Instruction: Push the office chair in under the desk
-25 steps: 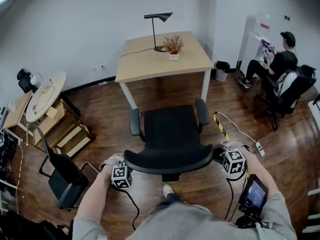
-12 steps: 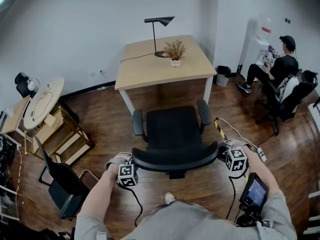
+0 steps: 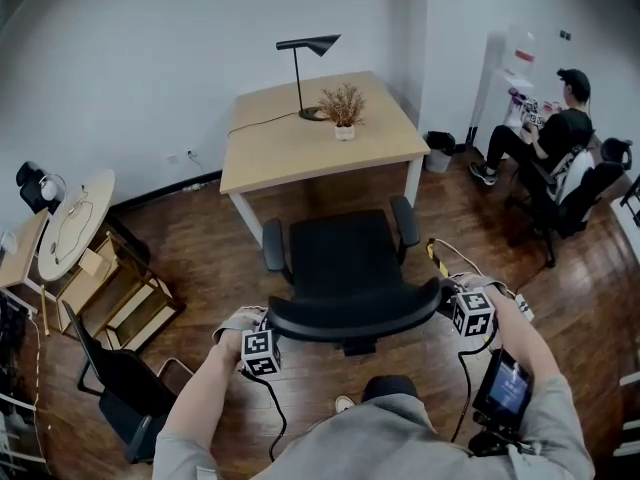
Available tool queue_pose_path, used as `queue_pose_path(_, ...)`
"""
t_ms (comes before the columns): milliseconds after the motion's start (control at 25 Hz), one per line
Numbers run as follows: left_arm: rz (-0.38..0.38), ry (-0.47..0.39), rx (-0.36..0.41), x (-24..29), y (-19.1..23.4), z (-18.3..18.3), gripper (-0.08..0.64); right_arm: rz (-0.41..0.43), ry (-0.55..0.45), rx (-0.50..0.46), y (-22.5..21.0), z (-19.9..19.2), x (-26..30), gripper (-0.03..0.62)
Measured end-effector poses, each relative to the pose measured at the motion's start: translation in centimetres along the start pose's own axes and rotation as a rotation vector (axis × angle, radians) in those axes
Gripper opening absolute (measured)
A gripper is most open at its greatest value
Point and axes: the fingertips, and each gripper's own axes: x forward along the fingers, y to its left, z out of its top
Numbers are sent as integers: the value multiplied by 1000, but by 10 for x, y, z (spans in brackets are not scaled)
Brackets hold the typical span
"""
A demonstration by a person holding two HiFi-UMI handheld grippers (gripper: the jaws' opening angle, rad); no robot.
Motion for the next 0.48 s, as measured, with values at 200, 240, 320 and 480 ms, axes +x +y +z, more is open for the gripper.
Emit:
queue_pose_path(200,2,0,1,13,18,-4,86,0,-9,-4,-19,-4,9,152)
queue_pose_path(240,4,0,2,16,23,-6,87,-4,-15,-7,-24,-4,11,150)
queue_pose_path(320,6,0,2,21,33,-9,86,-8,-25,-11,-34,-4,16,150)
queue_pose_path(480,5,2,-3,34,48,-14,86,-1,-37,-21,-51,-7,25,150)
